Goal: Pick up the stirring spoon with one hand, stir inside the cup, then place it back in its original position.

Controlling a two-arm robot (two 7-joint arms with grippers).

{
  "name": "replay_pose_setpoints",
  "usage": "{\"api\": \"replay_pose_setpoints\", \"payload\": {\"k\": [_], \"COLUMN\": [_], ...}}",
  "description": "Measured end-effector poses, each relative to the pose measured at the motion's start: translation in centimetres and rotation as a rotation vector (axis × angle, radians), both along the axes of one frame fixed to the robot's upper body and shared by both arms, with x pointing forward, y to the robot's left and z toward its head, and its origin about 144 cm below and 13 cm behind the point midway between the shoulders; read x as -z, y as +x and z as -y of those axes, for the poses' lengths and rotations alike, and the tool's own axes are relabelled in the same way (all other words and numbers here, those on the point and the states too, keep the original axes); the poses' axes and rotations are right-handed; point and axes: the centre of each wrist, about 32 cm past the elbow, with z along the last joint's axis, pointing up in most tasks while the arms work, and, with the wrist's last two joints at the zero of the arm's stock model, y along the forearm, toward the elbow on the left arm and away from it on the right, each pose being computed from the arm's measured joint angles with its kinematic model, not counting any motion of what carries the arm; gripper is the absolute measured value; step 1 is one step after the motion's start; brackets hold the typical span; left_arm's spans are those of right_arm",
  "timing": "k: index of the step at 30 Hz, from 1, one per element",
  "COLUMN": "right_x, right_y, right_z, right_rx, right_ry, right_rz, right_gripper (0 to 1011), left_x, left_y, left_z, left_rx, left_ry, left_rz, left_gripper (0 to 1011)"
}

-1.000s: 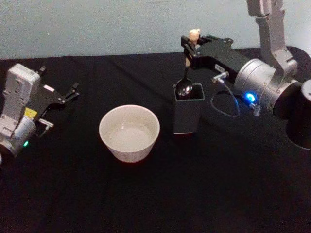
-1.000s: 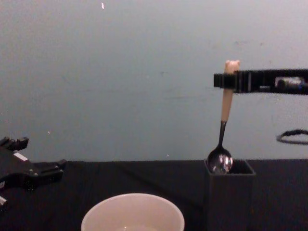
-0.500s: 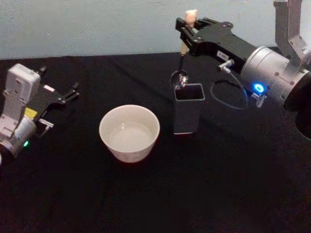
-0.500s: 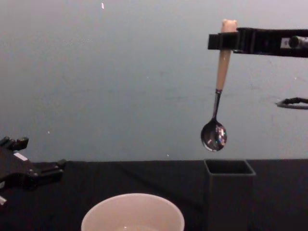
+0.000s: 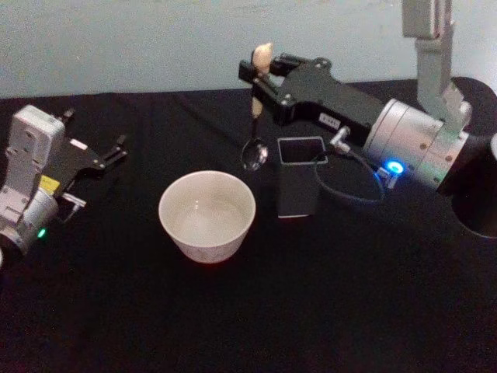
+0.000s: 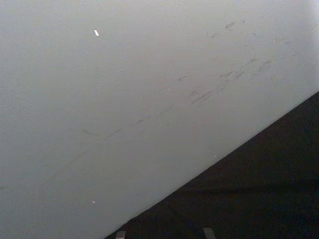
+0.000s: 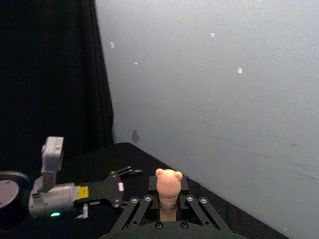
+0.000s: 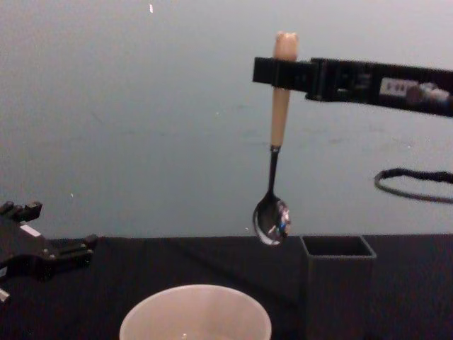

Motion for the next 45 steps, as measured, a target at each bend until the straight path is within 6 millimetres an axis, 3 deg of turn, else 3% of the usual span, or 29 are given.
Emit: {"api": "replay_pose_setpoints", "payload": {"k": [20,45], "right_x": [6.1,11.6], "right_y": [1.2,3.3], "right_z": [-1.8,-3.8], "right_rx": [-0.149,-0.101], "right_ry": [0.047,0.022], "right_rz": [0.074,0.104], "right_gripper": [217,216], "left_x": [0.0,0.0], "left_y": [0.0,0.0], "left_z": [0.0,0.0], "left_rx": [0.0,0.0], "left_ry": [0.0,0.0], "left_rz": [0.0,0.0], "left_gripper": [1001,1001]}}
